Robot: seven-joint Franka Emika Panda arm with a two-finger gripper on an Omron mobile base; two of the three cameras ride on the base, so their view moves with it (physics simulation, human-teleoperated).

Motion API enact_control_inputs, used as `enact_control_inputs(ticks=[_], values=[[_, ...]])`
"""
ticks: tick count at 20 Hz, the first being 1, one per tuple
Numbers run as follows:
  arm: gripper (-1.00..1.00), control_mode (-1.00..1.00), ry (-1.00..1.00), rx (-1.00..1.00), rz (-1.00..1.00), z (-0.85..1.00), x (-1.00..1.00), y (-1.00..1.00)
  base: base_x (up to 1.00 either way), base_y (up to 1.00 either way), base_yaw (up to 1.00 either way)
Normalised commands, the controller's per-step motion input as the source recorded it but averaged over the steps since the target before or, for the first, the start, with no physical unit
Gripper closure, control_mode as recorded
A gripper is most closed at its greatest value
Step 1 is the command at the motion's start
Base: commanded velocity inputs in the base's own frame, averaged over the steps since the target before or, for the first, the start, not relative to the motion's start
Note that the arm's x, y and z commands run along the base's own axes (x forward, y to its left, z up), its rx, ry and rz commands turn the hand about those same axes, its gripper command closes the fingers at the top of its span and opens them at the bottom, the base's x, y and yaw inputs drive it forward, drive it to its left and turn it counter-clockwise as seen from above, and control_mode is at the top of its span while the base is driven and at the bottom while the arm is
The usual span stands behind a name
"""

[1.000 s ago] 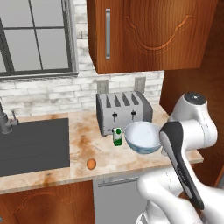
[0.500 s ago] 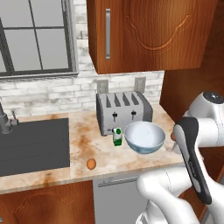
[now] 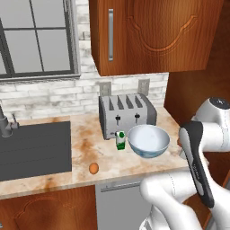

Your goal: Gather the eggs and milk located in the vicinity of the sink area and place them right next to the bowl.

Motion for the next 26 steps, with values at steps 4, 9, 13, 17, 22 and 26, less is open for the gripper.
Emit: enact_control_inputs(ticks=[4, 9, 13, 17, 22, 26], values=[[1.0, -1.0, 0.0, 0.0, 0.0, -0.2, 0.16, -0.16, 0.0, 0.0, 0.0], [1.0, -1.0, 0.0, 0.0, 0.01, -0.09, 0.26, -0.15, 0.0, 0.0, 0.0], [1.0, -1.0, 0.01, 0.0, 0.08, -0.02, 0.28, -0.22, 0.0, 0.0, 0.0], [1.0, -1.0, 0.01, 0.0, 0.16, -0.03, 0.34, -0.17, 0.0, 0.0, 0.0], [1.0, -1.0, 0.01, -0.01, 0.19, -0.01, 0.28, -0.12, 0.0, 0.0, 0.0], [1.0, -1.0, 0.0, -0.07, 0.17, -0.08, 0.08, -0.27, 0.0, 0.0, 0.0]])
